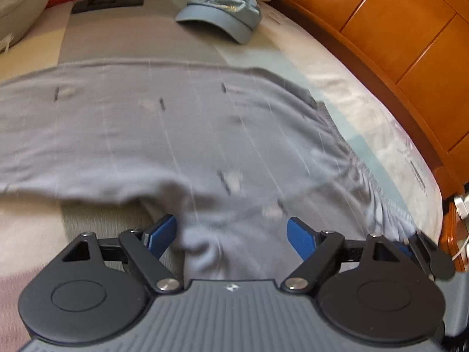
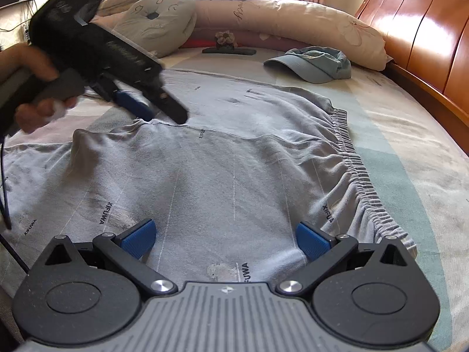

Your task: Fold clothes

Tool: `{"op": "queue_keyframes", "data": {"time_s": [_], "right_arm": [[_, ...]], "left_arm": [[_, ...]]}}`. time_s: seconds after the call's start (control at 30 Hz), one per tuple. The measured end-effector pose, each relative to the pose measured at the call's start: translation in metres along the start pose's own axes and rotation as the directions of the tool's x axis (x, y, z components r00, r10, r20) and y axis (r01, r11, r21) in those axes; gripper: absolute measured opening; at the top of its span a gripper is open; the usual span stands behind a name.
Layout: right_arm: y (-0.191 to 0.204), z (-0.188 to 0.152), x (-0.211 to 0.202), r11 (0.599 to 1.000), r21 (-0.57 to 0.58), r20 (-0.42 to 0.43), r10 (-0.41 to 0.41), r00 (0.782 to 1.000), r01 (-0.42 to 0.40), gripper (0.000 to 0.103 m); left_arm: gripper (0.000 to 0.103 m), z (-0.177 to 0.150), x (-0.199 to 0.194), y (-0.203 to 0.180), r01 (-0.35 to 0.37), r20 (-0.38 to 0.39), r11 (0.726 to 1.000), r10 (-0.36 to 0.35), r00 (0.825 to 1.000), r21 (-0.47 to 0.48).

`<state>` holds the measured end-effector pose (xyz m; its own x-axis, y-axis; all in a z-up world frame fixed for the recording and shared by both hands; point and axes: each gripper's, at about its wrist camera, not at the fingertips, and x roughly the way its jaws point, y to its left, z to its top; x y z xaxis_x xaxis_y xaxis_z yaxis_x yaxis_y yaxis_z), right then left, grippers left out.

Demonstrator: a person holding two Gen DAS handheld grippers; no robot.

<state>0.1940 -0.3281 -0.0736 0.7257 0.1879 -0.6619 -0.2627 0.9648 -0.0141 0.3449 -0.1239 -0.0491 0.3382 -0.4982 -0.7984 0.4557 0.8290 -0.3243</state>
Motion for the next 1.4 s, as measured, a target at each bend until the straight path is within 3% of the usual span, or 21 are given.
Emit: {"op": "queue_keyframes", "data": {"time_s": [0.1, 0.27, 0.43, 0.6, 0.77, 0.83, 0.97, 1.07, 1.23, 1.4], "right_arm": [[-0.001, 0.0, 0.0, 1.0, -0.005, 0.003, 0.007, 1.0, -0.007, 0.103], [-0.002, 0.001, 0.001, 1.0, -0.015, -0.003, 0.017, 1.0, -0.017, 0.103], [-0.001, -0.001, 0.0, 1.0, -0.011, 0.006, 0.011, 1.0, -0.011, 0.103], [-0.002, -0.003, -0.001, 1.0, -0.01, 0.016, 0.013, 1.0, -0.013, 0.103], [-0.006, 0.006, -0.002, 0.999, -0.019, -0.019, 0.026, 0.999, -0.026, 0.103], [-0.012, 0.015, -0.005, 1.0, -0.006, -0.018, 0.031, 0.999, -0.031, 0.103], [-0.039, 0.048, -0.007, 0.997, 0.062, 0.071, 0.039, 0.997, -0.044, 0.103], [-0.058, 0.077, 0.012, 0.993, 0.104, 0.09, 0.042, 0.995, -0.052, 0.103], [-0.077, 0.117, 0.064, 0.986, 0.137, 0.075, 0.087, 0.993, -0.097, 0.103], [-0.098, 0.127, 0.126, 0.978, 0.18, -0.045, 0.116, 0.992, -0.106, 0.103]], "left_arm": [[0.082, 0.004, -0.007, -0.005, -0.023, -0.028, 0.999, 0.024, 0.999, 0.033], [0.082, 0.03, -0.011, -0.003, -0.027, 0.067, 0.999, 0.026, 0.997, 0.019], [0.08, 0.032, 0.012, 0.015, -0.078, 0.023, 0.997, 0.078, 0.997, 0.007], [0.079, 0.032, -0.01, 0.022, -0.108, 0.022, 0.993, 0.109, 0.994, -0.054], [0.081, 0.025, -0.047, 0.01, -0.145, 0.093, 0.989, 0.146, 0.985, -0.009], [0.082, 0.021, -0.06, 0.004, -0.17, 0.123, 0.985, 0.166, 0.978, 0.02], [0.082, 0.004, -0.082, 0.0, -0.267, 0.14, 0.962, 0.257, 0.956, 0.057], [0.082, -0.013, -0.1, 0.006, -0.335, 0.135, 0.941, 0.328, 0.935, 0.037], [0.083, -0.041, -0.128, 0.022, -0.411, 0.129, 0.91, 0.414, 0.901, -0.049], [0.083, -0.067, -0.15, 0.039, -0.433, 0.119, 0.886, 0.454, 0.883, -0.165]]}}
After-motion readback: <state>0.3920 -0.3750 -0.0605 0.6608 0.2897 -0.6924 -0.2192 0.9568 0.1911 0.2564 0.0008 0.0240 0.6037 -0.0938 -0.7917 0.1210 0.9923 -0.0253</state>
